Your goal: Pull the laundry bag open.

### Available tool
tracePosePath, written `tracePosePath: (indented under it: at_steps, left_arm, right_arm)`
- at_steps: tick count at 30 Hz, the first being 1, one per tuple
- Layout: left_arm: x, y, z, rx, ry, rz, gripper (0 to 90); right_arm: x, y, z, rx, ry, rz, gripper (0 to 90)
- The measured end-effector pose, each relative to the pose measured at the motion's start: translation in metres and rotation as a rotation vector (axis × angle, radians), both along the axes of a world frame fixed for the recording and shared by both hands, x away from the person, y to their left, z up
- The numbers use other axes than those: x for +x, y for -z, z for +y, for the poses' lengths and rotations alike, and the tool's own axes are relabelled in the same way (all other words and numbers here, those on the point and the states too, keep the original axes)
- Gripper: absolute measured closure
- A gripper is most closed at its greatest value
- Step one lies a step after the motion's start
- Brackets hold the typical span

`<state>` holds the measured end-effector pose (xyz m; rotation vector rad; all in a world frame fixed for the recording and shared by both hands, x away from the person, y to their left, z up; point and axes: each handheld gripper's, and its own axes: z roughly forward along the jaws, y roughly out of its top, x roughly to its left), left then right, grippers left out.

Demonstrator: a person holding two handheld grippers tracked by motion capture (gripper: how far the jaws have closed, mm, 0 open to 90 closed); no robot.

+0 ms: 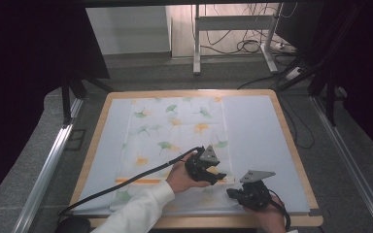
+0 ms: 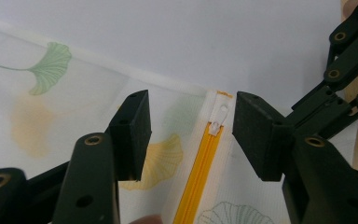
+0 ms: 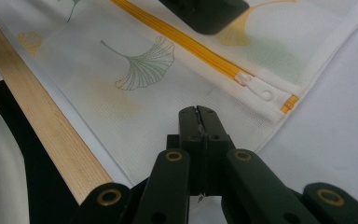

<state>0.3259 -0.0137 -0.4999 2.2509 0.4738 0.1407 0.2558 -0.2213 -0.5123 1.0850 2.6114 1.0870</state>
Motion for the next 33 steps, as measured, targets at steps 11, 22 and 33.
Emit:
tracePosePath:
  at_steps: [11,22,33]
  left_arm:
    - [0.003,0.009,-0.017,0.027,0.022,0.022,46.5]
    - [0.004,0.014,-0.03,0.054,0.035,0.022,47.4]
    - [0.006,0.02,-0.039,0.087,0.041,0.03,51.6]
  right_arm:
    - [0.003,0.001,0.001,-0.008,0.006,0.011,88.9]
    - [0.003,0.002,0.0,-0.006,0.01,0.015,88.9]
    - [0.004,0.004,0.002,-0.018,0.007,0.021,88.9]
